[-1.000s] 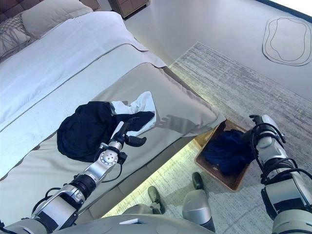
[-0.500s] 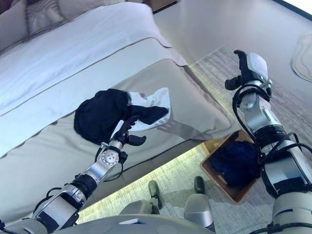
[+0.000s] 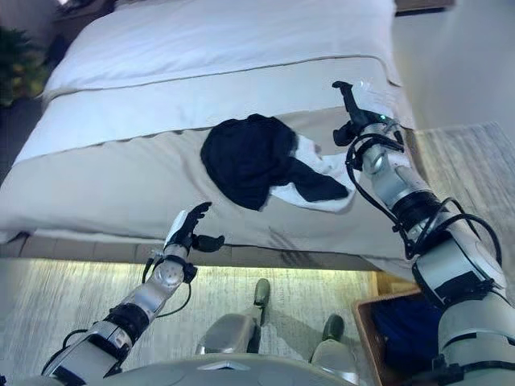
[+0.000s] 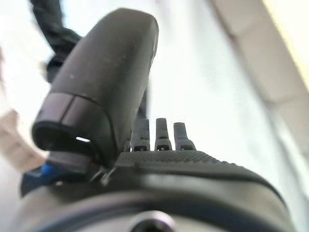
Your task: Pick up the clothes from the bed and place them into the basket
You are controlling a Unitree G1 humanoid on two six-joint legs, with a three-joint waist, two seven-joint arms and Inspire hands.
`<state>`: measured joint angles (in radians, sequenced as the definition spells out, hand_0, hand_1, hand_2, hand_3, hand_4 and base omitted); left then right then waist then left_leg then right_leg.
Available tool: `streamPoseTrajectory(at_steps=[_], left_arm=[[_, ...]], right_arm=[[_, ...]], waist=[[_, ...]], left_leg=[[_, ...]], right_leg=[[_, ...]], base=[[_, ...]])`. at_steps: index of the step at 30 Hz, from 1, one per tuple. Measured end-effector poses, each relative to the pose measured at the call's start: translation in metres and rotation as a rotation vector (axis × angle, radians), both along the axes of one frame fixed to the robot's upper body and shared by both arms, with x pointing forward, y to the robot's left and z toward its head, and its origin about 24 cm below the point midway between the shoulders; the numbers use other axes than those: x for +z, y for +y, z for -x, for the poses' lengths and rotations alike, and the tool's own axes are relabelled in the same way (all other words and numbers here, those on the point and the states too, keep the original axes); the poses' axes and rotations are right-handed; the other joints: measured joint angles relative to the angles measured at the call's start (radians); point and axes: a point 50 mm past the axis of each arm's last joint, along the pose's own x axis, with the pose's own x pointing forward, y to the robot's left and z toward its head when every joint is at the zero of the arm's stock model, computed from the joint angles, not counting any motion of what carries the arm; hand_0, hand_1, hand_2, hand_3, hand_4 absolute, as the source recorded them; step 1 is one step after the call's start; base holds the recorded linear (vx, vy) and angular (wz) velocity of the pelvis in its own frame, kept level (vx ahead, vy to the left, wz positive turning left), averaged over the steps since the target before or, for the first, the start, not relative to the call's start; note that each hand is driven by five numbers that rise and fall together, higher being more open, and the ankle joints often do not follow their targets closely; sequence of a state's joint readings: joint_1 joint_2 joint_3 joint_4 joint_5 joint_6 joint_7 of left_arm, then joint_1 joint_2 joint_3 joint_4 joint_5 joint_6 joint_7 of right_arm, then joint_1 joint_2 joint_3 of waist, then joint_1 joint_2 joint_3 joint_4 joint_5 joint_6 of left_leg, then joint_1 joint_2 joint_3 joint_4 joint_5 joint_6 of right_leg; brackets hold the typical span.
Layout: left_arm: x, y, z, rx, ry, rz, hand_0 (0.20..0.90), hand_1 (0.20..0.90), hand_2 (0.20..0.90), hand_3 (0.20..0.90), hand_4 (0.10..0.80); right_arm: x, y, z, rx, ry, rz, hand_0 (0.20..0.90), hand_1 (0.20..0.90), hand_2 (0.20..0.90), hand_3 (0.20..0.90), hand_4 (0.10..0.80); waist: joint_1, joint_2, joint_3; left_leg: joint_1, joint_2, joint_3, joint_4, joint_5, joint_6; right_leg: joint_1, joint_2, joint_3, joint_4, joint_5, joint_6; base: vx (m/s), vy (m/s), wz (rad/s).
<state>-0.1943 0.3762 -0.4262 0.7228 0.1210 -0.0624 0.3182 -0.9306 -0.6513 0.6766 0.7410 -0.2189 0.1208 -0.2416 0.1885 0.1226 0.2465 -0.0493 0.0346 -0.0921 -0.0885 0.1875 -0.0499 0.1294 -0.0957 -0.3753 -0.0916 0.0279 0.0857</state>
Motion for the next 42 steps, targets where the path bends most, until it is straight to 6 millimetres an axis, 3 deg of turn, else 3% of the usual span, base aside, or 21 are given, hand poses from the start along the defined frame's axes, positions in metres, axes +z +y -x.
streamPoseTrajectory(at_steps=[4, 8, 11, 12, 18, 21, 24, 31, 35, 39, 40, 41, 42], left_arm=[[-0.007, 0.017, 0.014, -0.007, 0.062, -0.034, 0.9, 0.9, 0.9, 0.9, 0.8], [-0.013, 0.015, 0.022, -0.102, 0.113, -0.077, 0.9, 0.9, 0.9, 0.9, 0.8], [-0.011, 0.009, 0.021, -0.155, 0.096, -0.07, 0.9, 0.9, 0.9, 0.9, 0.8], [-0.008, 0.009, 0.019, -0.166, 0.078, -0.067, 0.9, 0.9, 0.9, 0.9, 0.8], [0.027, 0.012, -0.002, -0.236, -0.085, -0.092, 0.9, 0.9, 0.9, 0.9, 0.8], [0.042, 0.007, -0.016, -0.261, -0.157, -0.107, 0.9, 0.9, 0.9, 0.9, 0.8], [0.049, 0.001, -0.023, -0.292, -0.196, -0.139, 0.9, 0.9, 0.9, 0.9, 0.8], [0.04, -0.013, -0.015, -0.353, -0.174, -0.139, 0.9, 0.9, 0.9, 0.9, 0.8], [0.042, -0.018, -0.011, -0.359, -0.218, -0.106, 0.9, 0.9, 0.9, 0.9, 0.8], [0.051, -0.027, -0.01, -0.371, -0.273, -0.056, 0.9, 0.9, 0.9, 0.9, 0.8], [0.053, -0.028, -0.01, -0.377, -0.283, -0.051, 0.9, 0.9, 0.9, 0.9, 0.8], [0.054, -0.029, -0.01, -0.379, -0.289, -0.048, 0.9, 0.9, 0.9, 0.9, 0.8], [0.055, -0.03, -0.011, -0.381, -0.294, -0.046, 0.9, 0.9, 0.9, 0.9, 0.8]], right_arm=[[-0.02, 0.003, -0.006, -0.048, 0.093, -0.005, 0.9, 0.9, 0.9, 0.9, 0.8], [-0.029, 0.0, -0.008, -0.094, 0.14, 0.01, 0.9, 0.9, 0.9, 0.9, 0.8], [-0.028, -0.004, -0.01, -0.123, 0.143, 0.025, 0.9, 0.9, 0.9, 0.9, 0.8], [-0.026, -0.005, -0.011, -0.132, 0.138, 0.027, 0.9, 0.9, 0.9, 0.9, 0.8], [0.022, -0.006, -0.023, -0.177, 0.024, 0.036, 0.9, 0.9, 0.9, 0.9, 0.8], [0.039, -0.008, -0.026, -0.21, -0.003, 0.069, 0.9, 0.9, 0.9, 0.9, 0.8], [0.043, -0.011, -0.027, -0.252, 0.025, 0.082, 0.9, 0.9, 0.9, 0.9, 0.8], [0.039, -0.028, -0.024, -0.352, 0.084, 0.169, 0.9, 0.9, 0.9, 0.9, 0.8], [0.066, -0.024, -0.027, -0.359, 0.026, 0.196, 0.9, 0.9, 0.9, 0.9, 0.8], [0.081, -0.027, -0.027, -0.376, 0.003, 0.223, 0.9, 0.9, 0.9, 0.9, 0.8], [0.085, -0.026, -0.027, -0.375, 0.001, 0.224, 0.505, 0.505, 0.505, 0.439, 0.339], [0.088, -0.025, -0.028, -0.372, -0.001, 0.22, 0.3, 0.3, 0.3, 0.2, 0.1], [0.09, -0.025, -0.028, -0.371, -0.005, 0.217, 0.3, 0.3, 0.3, 0.2, 0.1]], waist=[[0.073, -0.04, -0.021], [0.13, -0.046, -0.022], [0.158, -0.048, -0.018], [0.176, -0.051, -0.007], [0.204, -0.032, 0.144], [0.221, -0.017, 0.218], [0.23, -0.005, 0.277], [0.224, 0.003, 0.283], [0.216, 0.007, 0.285], [0.218, 0.007, 0.285], [0.218, 0.007, 0.285], [0.216, 0.007, 0.285], [0.215, 0.007, 0.285]], left_leg=[[-0.001, -0.02, -0.049, 0.0, 0.0, -0.001], [-0.002, -0.046, -0.078, 0.001, 0.0, -0.001], [-0.054, -0.061, -0.092, 0.049, -0.028, -0.021], [-0.074, -0.067, -0.088, 0.069, -0.022, -0.015], [-0.163, -0.101, -0.091, 0.16, -0.047, -0.017], [-0.231, -0.135, -0.075, 0.256, -0.079, 0.008], [-0.29, -0.156, -0.063, 0.347, -0.108, 0.024], [-0.468, -0.163, -0.055, 0.468, -0.123, 0.033], [-0.559, -0.161, -0.051, 0.524, -0.138, 0.032], [-0.622, -0.164, -0.051, 0.569, -0.145, 0.038], [-0.635, -0.164, -0.049, 0.58, -0.146, 0.039], [-0.646, -0.163, -0.049, 0.593, -0.147, 0.04], [-0.653, -0.162, -0.05, 0.597, -0.147, 0.04]], right_leg=[[0.028, -0.016, -0.056, 0.0, -0.023, 0.007], [0.027, -0.048, -0.09, 0.042, -0.052, 0.024], [-0.04, -0.089, -0.105, 0.151, -0.11, 0.026], [-0.071, -0.103, -0.101, 0.196, -0.122, 0.023], [-0.2, -0.179, -0.096, 0.408, -0.208, 0.014], [-0.283, -0.238, -0.075, 0.543, -0.253, 0.008], [-0.338, -0.271, -0.058, 0.627, -0.281, 0.005], [-0.505, -0.279, -0.032, 0.729, -0.294, -0.004], [-0.602, -0.285, -0.01, 0.796, -0.306, -0.016], [-0.671, -0.294, 0.005, 0.857, -0.326, -0.031], [-0.686, -0.295, 0.01, 0.869, -0.328, -0.03], [-0.698, -0.295, 0.012, 0.88, -0.33, -0.032], [-0.704, -0.295, 0.013, 0.885, -0.33, -0.031]], base=[[0.179, 0.076, 0.45], [0.071, 0.094, 0.27], [0.048, -0.008, 0.21], [-0.028, 0.043, 0.03], [-0.036, 0.082, 0.07], [-0.021, 0.105, 0.02], [-0.058, 0.077, 0.01], [-0.073, 0.044, 0.0], [-0.045, 0.051, -0.02], [-0.032, 0.014, 0.03], [-0.037, -0.002, -0.04], [-0.036, -0.001, -0.04], [-0.033, 0.007, -0.02]])
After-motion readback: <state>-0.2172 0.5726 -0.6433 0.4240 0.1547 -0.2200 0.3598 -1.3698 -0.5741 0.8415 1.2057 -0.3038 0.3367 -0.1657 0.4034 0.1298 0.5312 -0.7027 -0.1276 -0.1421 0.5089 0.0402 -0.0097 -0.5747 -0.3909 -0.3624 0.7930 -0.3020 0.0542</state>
